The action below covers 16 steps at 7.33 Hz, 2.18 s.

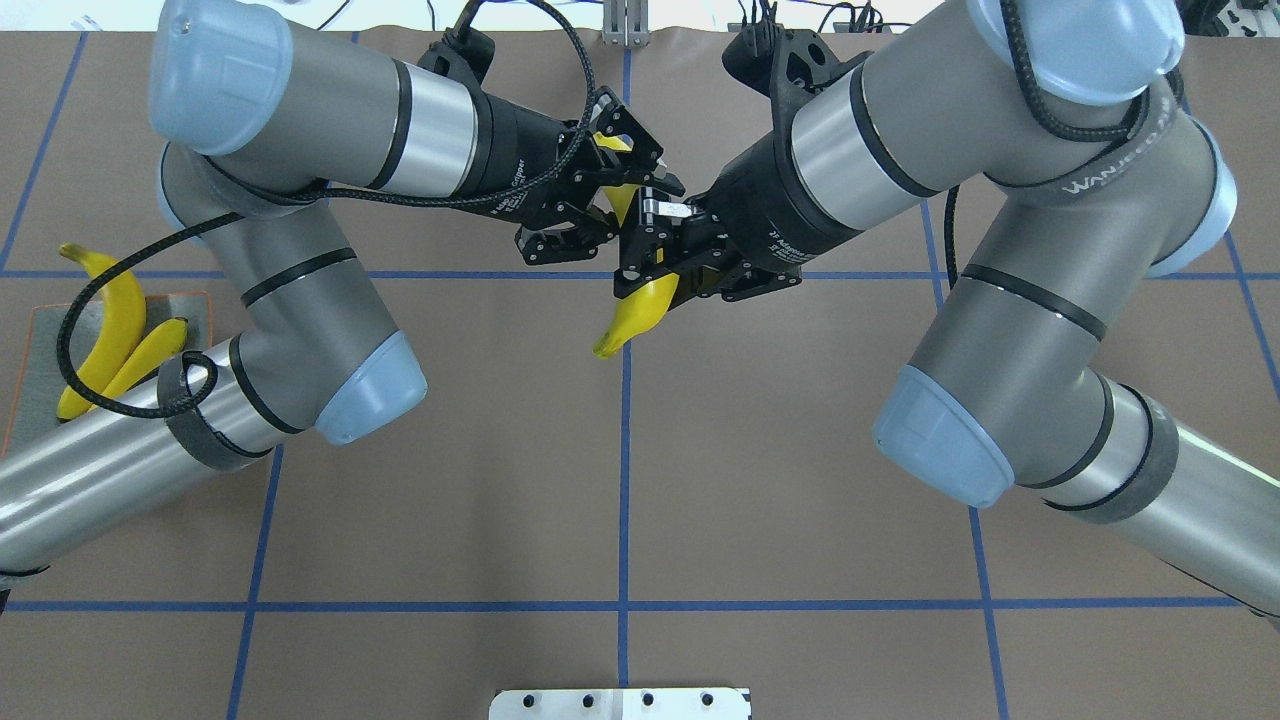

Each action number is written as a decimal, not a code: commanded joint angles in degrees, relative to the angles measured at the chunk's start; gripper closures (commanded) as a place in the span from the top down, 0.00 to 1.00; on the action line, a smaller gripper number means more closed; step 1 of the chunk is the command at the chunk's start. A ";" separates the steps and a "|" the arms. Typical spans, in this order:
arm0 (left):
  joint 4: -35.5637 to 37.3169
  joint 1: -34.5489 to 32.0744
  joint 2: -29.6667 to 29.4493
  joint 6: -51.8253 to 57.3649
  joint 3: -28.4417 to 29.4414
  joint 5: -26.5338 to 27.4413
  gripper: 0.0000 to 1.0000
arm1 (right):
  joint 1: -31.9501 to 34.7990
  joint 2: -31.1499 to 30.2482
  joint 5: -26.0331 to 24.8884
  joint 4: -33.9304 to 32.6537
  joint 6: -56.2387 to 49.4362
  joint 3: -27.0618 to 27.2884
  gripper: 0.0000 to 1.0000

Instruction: Transfer all bananas from basket to plate

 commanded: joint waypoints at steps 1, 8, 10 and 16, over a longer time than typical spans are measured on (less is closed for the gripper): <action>0.93 -0.18 0.06 -0.12 -0.35 0.06 0.00 | -0.18 0.16 -0.14 -0.16 0.11 0.27 0.07; 0.67 -2.45 13.37 9.48 -8.14 -2.47 0.00 | 8.24 -7.81 5.39 -0.08 -0.76 5.62 1.00; 0.93 -11.46 22.08 19.16 -9.32 -12.89 0.00 | 10.44 -11.68 4.96 -0.08 -1.20 5.80 1.00; 6.16 -15.21 45.22 66.77 -11.07 -5.26 0.00 | 16.25 -19.69 1.97 -0.17 -9.20 3.96 1.00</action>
